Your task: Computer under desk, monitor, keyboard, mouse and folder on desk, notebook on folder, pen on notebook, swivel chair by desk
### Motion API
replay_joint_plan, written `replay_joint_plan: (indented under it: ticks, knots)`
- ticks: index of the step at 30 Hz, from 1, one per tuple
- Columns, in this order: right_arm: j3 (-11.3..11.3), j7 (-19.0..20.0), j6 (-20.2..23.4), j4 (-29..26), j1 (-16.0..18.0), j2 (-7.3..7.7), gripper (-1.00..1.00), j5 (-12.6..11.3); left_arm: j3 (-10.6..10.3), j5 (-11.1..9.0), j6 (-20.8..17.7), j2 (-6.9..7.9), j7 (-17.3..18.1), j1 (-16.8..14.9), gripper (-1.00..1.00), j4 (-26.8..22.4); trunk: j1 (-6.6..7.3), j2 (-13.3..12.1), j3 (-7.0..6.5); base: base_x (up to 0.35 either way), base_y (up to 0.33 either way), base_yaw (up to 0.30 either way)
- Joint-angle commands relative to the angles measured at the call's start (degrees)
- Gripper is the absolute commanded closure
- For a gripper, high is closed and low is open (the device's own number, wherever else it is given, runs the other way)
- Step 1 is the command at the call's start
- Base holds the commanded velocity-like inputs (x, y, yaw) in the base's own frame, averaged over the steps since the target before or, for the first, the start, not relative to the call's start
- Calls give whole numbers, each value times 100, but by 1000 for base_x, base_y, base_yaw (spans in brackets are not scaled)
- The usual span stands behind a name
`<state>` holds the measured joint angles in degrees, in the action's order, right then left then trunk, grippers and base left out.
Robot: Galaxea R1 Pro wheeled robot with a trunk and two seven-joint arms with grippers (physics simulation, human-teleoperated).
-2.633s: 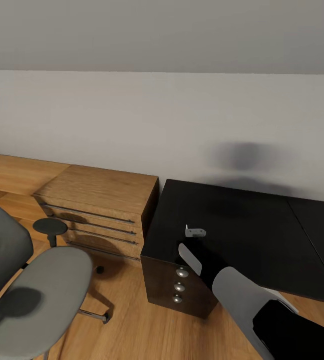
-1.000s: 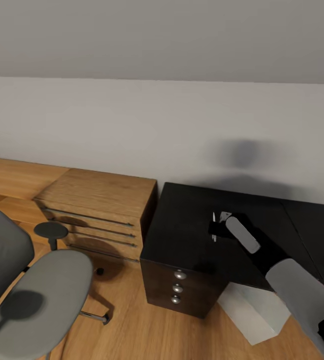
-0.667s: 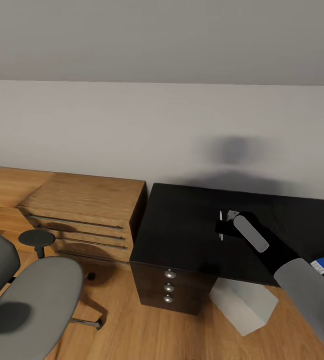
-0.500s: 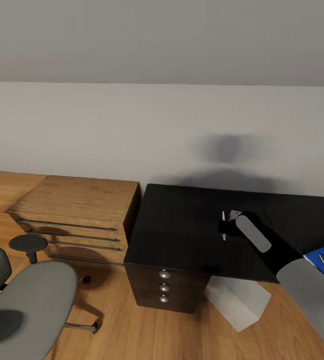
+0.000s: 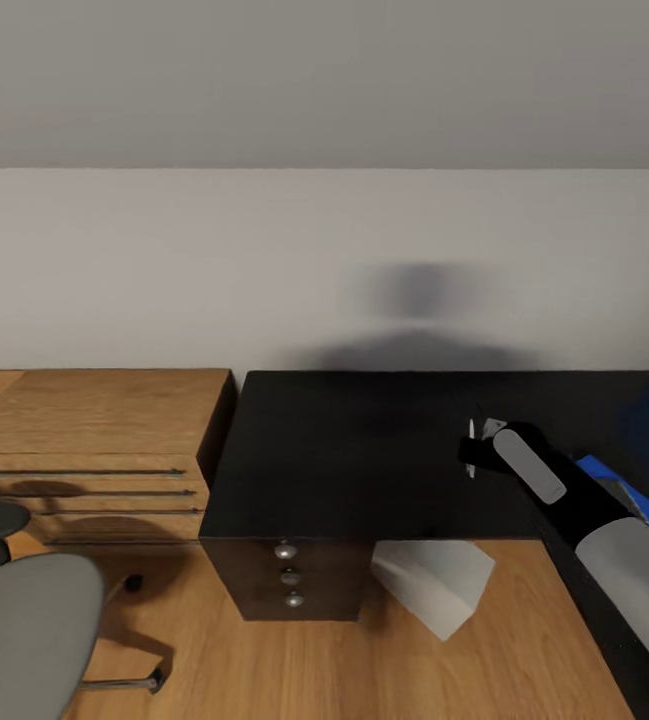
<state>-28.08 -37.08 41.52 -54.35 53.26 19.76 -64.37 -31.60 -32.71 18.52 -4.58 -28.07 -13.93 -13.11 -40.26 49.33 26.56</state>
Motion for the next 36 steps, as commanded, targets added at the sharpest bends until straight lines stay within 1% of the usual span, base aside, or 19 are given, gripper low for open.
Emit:
replay_joint_plan:
  ticks: [1, 7, 12, 14, 19, 28, 36]
  knots:
    - [-23, -54, -11, -7, 7, 9, 100, -63, -49, -48, 23, 1, -23, -5, -100, 3, -1, 5, 6, 0, -236, -268]
    - [-22, -54, -63, 56, 4, 10, 100, -59, -54, -44, 20, -6, 4, -5, -100, 46, -1, 5, 11, 0, -109, -266]
    - [-22, -60, -245, 128, 4, 17, 100, -52, -57, -43, 20, -9, 14, -5, -100, 68, -1, 5, 26, 0, -20, -254]
    - [-22, -62, -281, 147, 3, 59, 100, -50, -57, -43, 20, -8, 19, -5, -100, 71, -1, 5, 34, 0, -3, -248]
    - [-22, -59, -291, 196, 4, 89, 100, -44, -57, -43, 20, -8, 21, -5, -100, 72, -1, 5, 53, 0, -1, -247]
    - [-22, -62, -310, 257, 5, 121, 100, 129, -56, -43, 20, -8, 21, -5, -100, 72, -1, 5, 86, 0, 0, -247]
    - [-22, -66, -504, 290, 7, 148, 100, 164, -57, -43, 20, -8, 21, -5, -100, 72, -1, 5, 115, 0, 0, -247]
